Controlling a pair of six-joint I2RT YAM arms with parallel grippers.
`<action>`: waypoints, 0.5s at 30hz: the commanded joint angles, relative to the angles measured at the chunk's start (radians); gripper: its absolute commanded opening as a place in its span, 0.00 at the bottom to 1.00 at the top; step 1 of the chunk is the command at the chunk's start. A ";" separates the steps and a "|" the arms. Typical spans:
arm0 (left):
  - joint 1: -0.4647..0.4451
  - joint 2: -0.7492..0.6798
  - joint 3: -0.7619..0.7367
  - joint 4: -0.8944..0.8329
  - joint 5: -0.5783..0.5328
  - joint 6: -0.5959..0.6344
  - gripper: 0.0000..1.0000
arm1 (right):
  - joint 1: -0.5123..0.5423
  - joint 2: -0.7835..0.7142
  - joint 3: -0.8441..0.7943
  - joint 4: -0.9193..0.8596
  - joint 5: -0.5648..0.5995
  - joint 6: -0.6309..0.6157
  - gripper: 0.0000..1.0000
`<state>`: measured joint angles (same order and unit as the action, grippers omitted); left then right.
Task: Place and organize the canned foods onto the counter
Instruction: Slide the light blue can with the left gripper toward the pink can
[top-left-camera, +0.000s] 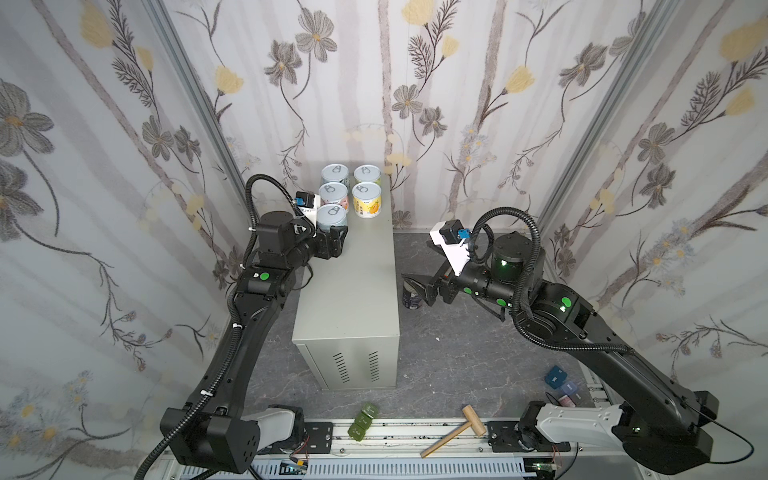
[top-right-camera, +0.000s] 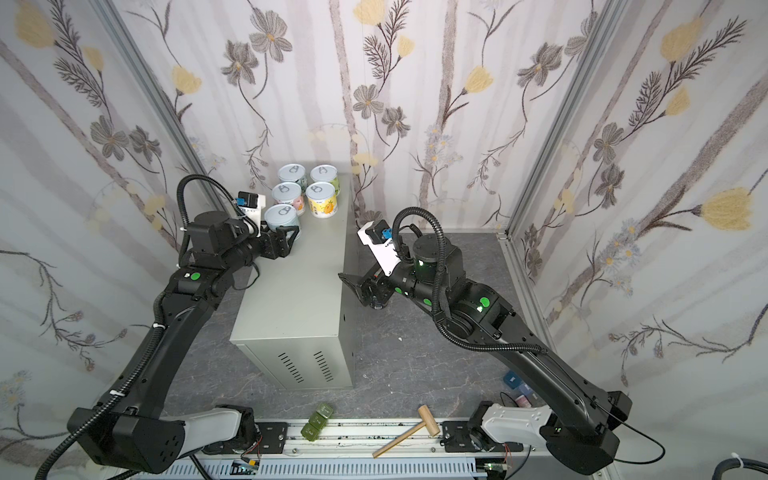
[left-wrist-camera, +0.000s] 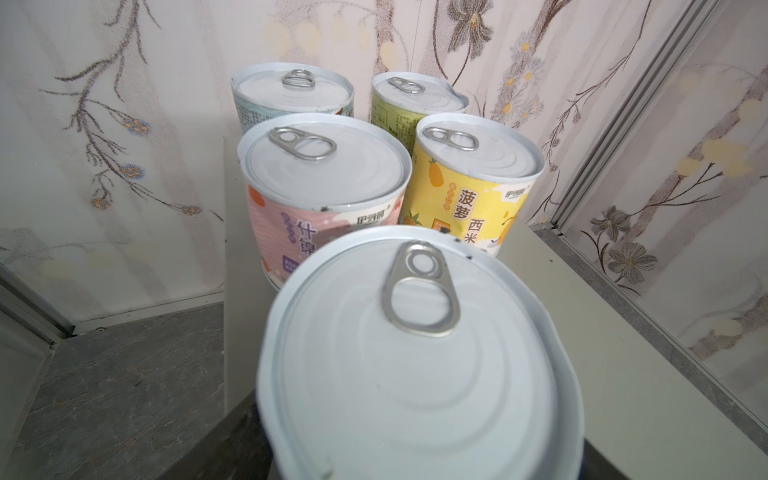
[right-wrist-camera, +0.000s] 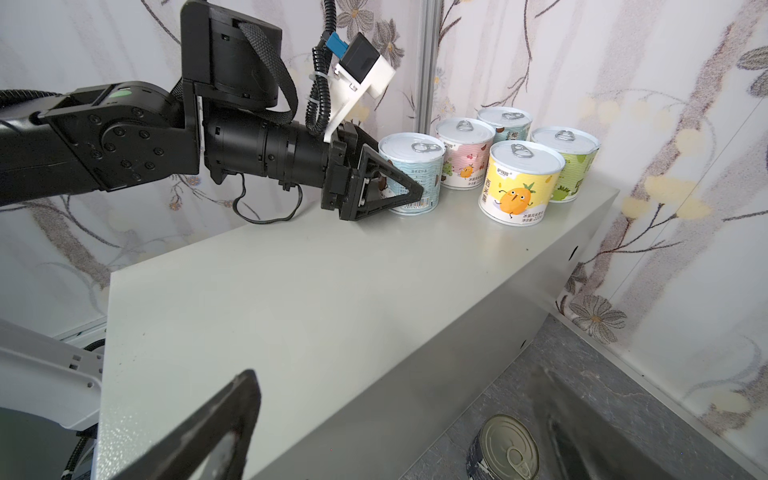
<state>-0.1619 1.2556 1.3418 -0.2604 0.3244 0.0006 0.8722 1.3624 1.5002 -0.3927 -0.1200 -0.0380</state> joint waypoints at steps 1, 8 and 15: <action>0.001 0.001 -0.001 0.001 -0.007 0.007 0.85 | 0.001 -0.006 -0.005 0.040 0.014 -0.011 1.00; 0.005 0.000 0.007 0.004 0.000 0.006 0.82 | 0.001 -0.013 -0.009 0.040 0.019 -0.011 1.00; 0.015 0.028 0.011 0.007 0.012 0.001 0.81 | 0.002 -0.014 -0.011 0.043 0.021 -0.011 1.00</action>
<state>-0.1516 1.2797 1.3453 -0.2520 0.3267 0.0067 0.8742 1.3495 1.4929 -0.3927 -0.1055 -0.0383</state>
